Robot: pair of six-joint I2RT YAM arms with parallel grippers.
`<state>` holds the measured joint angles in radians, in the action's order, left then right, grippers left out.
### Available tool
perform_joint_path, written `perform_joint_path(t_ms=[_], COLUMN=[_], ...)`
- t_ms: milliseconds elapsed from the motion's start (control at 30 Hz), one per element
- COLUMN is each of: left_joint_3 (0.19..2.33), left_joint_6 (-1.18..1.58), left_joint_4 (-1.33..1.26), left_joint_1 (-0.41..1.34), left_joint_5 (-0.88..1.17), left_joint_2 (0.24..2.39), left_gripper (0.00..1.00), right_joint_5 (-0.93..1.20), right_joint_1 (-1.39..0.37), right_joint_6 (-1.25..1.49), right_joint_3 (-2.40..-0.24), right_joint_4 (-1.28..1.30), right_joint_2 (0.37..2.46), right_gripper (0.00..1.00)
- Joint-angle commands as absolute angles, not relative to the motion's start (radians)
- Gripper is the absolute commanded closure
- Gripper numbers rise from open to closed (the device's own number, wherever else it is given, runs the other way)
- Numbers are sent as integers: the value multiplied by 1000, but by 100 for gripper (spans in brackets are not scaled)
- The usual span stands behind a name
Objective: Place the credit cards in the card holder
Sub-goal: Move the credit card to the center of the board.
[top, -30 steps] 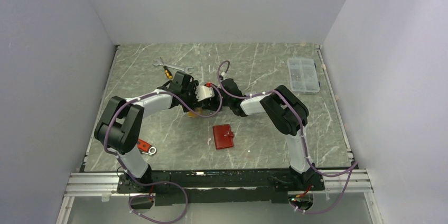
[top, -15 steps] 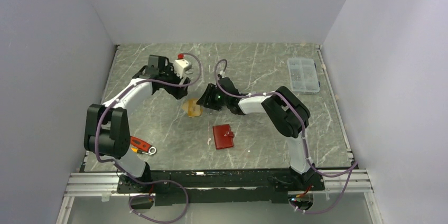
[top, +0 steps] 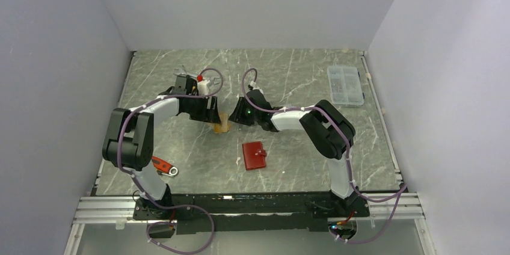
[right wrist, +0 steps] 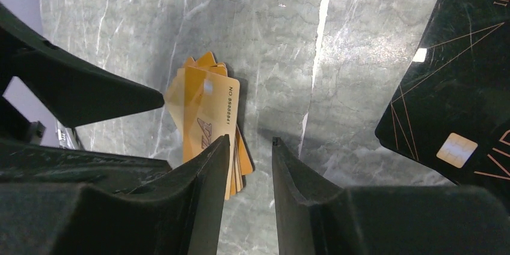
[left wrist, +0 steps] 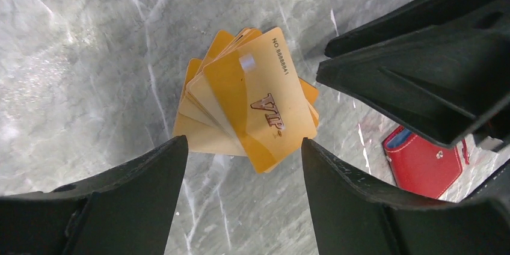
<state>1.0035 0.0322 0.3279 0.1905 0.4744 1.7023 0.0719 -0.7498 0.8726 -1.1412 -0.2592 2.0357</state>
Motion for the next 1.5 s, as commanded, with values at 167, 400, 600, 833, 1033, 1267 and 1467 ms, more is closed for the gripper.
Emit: perform_joint_path(t_ms=[167,400,600,833,1033,1267,1467], left_joint_3=[996,1024,1046,1057,1053,1062,1062], left_joint_6=[141,139,126,117,107,115,142], left_joint_4=[286,313,347,369,373,365,343], left_joint_1=[208,215,214,184,167,167,180], left_joint_5=[439,418,419,440,486,581,575], left_joint_2=[1768,1820,1840,1838,1778,1716,1770], left_gripper=[30,43,67,81,81,69,64], right_joint_5=[59,64,74,94,73,93,125], right_joint_1=[-750,-756,-756,-754,-756,-753,-753], right_joint_6=[848,839,837,830,815,832,857], right_joint_3=[-1147,-1152,-1141,-1159,-1201,-1181,-1209], right_joint_4=[-243,-257,-290,-296,-252,-291,-299], right_joint_2=[2034,2036,2029,2035,2051,2030,2070], right_gripper=[65,64,64,62,57,58,58])
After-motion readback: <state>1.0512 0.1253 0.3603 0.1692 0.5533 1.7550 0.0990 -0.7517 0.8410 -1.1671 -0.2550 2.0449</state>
